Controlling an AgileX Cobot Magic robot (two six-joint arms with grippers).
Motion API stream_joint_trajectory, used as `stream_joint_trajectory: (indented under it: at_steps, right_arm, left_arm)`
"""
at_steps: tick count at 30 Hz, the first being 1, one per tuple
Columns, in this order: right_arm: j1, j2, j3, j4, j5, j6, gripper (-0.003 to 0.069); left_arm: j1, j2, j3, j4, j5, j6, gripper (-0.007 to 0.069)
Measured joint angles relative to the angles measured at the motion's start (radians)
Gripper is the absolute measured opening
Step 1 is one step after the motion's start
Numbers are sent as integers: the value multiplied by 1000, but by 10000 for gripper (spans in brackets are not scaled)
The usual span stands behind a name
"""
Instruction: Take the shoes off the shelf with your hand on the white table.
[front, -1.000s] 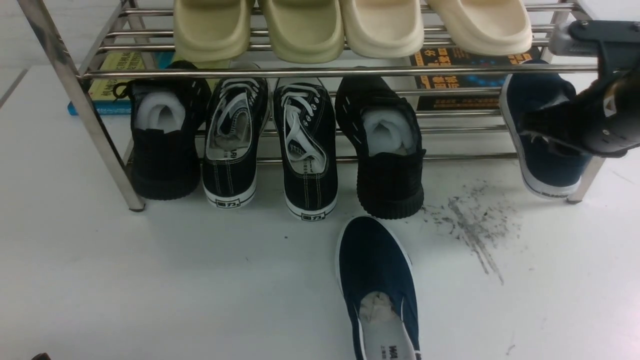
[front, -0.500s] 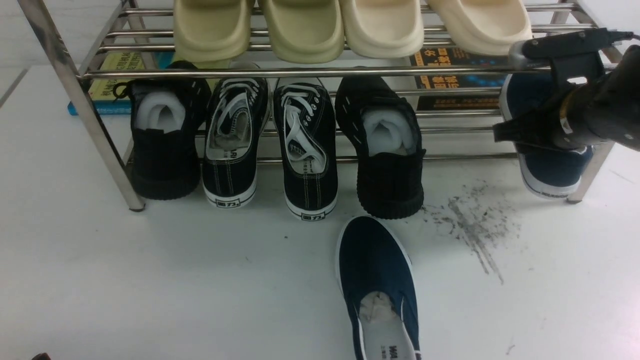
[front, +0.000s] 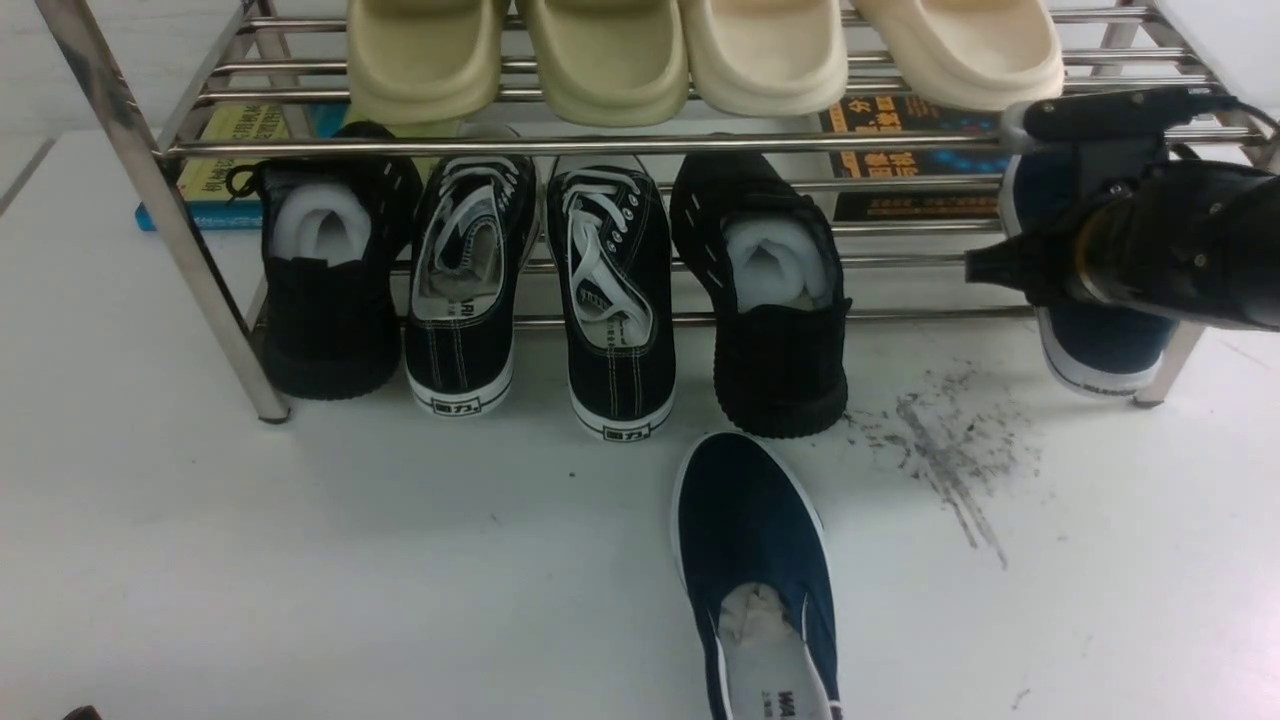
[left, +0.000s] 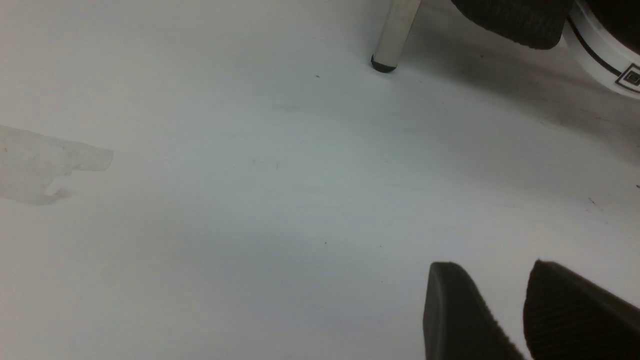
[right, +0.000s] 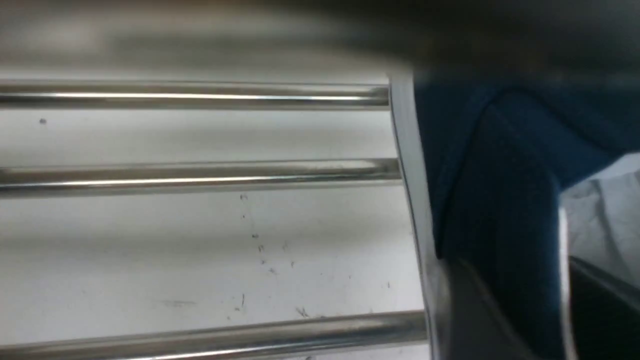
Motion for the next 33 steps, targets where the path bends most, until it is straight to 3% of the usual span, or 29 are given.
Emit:
stream_joint_trajectory:
  at_steps: [5,7,9,14,23,30,33]
  right_arm:
    - [0,-10,0,36,-11,-14,43]
    - [0,-23,1,67,-10,-37,42]
    - [1,-66,2,176,17,-97,43]
    - [39,-191,2,471,195,-374,43]
    - [126,-388,2,843,499,-803,43]
    - [188,-549,2,999,692,-940,43]
    - [288,-642,2,1078,757,-961,43]
  left_arm:
    - [0,0,0,0,0,0,242]
    - [0,0,0,0,0,0,242]
    - [0,0,0,0,0,0,242]
    - [0,0,0,0,0,0,242]
    - [0,0,0,0,0,0,242]
    - [0,0,0,0,0,0,242]
    - [0,0,0,0,0,0,242]
